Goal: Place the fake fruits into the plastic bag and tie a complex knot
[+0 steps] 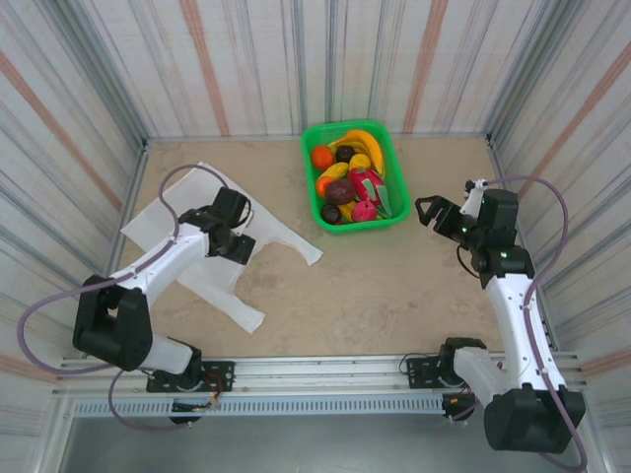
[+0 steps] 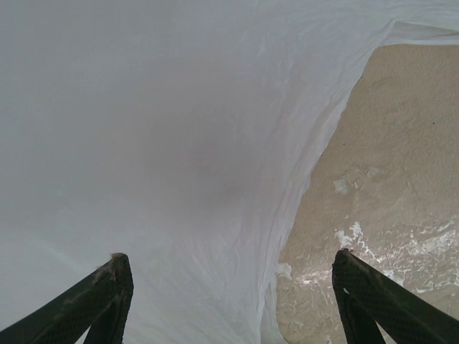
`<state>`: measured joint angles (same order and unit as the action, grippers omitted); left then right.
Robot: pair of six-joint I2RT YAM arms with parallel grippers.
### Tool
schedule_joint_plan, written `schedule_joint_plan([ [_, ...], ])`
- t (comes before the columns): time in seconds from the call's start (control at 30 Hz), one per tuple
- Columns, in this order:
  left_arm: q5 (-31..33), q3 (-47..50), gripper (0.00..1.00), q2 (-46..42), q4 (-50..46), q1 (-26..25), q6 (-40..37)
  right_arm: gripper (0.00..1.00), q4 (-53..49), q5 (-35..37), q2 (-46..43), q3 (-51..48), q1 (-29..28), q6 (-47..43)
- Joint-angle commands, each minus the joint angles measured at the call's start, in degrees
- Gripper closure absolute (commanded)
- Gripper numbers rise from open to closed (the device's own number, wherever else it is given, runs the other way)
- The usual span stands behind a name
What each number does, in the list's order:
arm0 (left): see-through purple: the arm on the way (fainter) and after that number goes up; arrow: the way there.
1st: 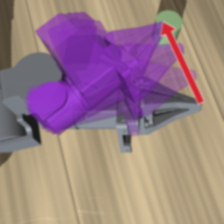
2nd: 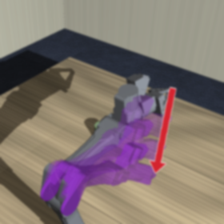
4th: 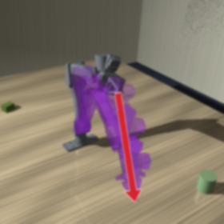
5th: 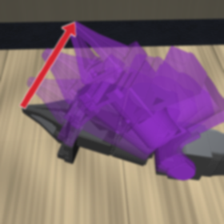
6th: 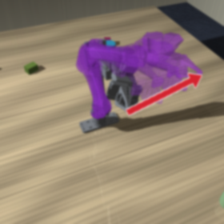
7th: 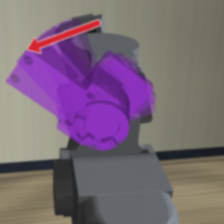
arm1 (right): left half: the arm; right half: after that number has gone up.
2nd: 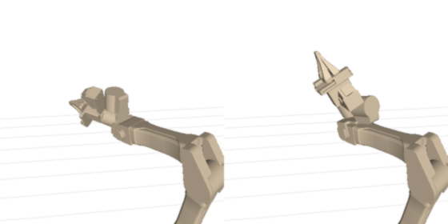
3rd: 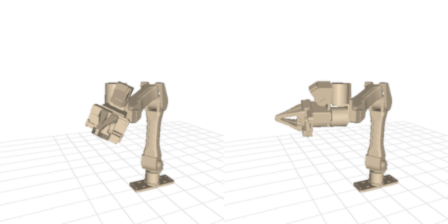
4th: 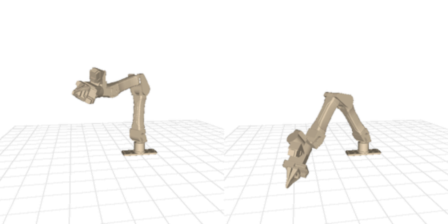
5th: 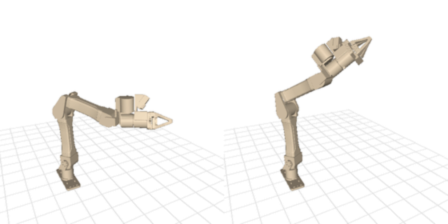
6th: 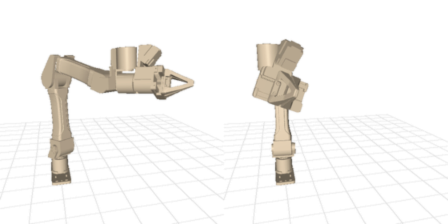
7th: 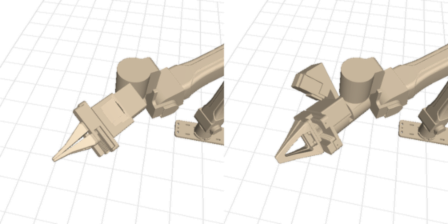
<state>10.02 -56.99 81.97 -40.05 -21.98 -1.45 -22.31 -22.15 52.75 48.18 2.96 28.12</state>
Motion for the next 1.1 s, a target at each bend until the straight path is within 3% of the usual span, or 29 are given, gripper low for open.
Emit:
schedule_joint_plan([
  [0.0,0.0,-0.3,0.25,1.5,1.5,-1.2,1.3,0.01,0.5,0.1,0.9,0.2,-0.3,0.2],
  [0.33,10.1,-1.4,0.26,9.6,4.1,-5.1,1.9,0.01,1.6,0.9,2.1,-0.4,-0.3,0.5],
  [0.87,22.5,-3.7,0.52,16.5,7.6,-8.1,1.5,0.01,1.8,1.2,2.2,-1.5,-0.8,0.3],
  [0.97,23.2,-3.3,0.61,16.8,9.0,-8.2,1.3,0.01,1.9,1.2,2.1,-1.5,-0.9,0.2],
  [1.07,24.6,-3.6,0.86,15.8,9.2,-8.3,0.4,0.01,2.2,0.9,1.9,-1.6,-1.1,-0.1],
])
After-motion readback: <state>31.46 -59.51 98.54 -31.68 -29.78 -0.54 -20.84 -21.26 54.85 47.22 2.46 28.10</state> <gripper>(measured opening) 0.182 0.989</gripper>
